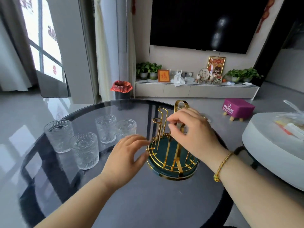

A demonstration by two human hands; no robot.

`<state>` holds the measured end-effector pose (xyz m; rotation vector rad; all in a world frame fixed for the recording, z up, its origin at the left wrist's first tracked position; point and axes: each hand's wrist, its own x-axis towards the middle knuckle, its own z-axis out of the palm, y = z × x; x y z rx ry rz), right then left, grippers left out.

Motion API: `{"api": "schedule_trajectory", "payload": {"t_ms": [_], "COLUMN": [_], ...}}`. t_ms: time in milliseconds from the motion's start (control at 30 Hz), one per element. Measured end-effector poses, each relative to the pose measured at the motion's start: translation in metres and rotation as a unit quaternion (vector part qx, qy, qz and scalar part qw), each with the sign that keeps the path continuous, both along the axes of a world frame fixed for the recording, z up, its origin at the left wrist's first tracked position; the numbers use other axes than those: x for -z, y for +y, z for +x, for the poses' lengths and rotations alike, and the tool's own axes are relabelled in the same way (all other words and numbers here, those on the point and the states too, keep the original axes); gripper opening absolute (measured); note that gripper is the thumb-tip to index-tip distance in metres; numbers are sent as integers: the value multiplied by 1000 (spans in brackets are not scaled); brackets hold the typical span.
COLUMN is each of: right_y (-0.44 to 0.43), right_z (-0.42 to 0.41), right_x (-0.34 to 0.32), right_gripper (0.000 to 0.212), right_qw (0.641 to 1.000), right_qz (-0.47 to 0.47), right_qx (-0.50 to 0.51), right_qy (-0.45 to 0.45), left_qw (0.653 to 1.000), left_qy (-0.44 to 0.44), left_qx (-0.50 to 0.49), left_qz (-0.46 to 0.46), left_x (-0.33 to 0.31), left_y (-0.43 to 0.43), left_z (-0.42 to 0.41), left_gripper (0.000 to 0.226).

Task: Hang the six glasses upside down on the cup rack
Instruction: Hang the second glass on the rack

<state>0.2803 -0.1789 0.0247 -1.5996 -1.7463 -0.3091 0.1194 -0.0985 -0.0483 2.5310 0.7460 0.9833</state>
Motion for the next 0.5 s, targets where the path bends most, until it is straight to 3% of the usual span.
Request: {"api": "schedule_trajectory", "payload": {"t_ms": [100,233,367,500], "right_y": [6,33,63,91], "right_z": [-41,-77,-104,-129], "right_x": [22,63,114,143], "right_gripper": [14,18,43,75], "right_qw": [998,985,957,926], "right_qz": [-39,-122,-231,-292], "right_qx": [-57,-77,-37,-27], "right_qy": [13,92,170,239], "left_qw": [998,991,965,937], "left_qy": [29,80,121,169], "left_qx": [-33,-102,-231,-283], "left_qz": [38,38,-35,-115], "left_x": [29,62,90,108], "left_y": [-7,-3,13,26], "left_z": [-47,-97,-135,-149], "left_gripper": [32,31,23,50]}}
